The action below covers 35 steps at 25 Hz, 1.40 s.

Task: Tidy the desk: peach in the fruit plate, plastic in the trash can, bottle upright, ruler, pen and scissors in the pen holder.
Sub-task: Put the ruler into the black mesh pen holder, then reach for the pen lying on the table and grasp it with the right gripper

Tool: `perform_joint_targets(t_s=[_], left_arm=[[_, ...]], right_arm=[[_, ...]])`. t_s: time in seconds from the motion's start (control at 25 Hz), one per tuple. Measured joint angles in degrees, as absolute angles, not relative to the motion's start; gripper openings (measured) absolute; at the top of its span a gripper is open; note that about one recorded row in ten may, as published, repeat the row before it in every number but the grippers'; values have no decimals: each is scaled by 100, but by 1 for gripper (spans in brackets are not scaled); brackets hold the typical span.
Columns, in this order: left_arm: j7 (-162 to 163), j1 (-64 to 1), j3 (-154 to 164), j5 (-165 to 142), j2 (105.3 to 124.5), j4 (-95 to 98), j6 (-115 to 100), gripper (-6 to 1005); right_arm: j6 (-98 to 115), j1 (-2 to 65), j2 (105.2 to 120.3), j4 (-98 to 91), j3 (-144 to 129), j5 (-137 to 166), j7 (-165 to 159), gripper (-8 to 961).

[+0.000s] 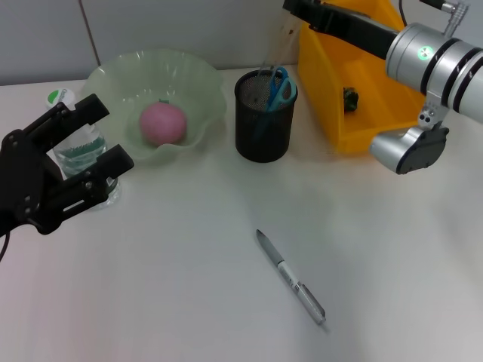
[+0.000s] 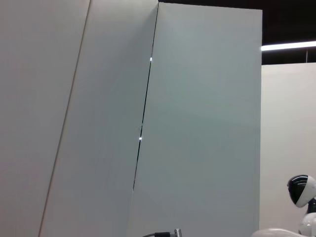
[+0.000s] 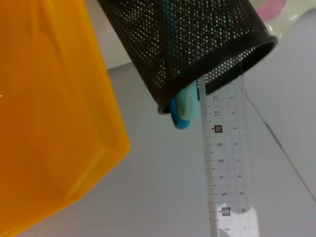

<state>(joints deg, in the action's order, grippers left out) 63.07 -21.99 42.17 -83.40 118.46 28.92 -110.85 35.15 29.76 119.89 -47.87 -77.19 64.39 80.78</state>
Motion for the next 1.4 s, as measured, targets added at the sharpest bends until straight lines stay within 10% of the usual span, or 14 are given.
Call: perform_joint_targets(t_s=[0.92,1.4], left_arm=[[6293,-2118,4222,-8183,11847,2901,-11233,805],[6314,-2183,4203,-8145,11859,2840,-11181,806]], right_arm=[[3675,2684,11988,-5044,-8098,5373,8190,518],[6353,2559,11982,-4803,-9006,-105,7018,546]])
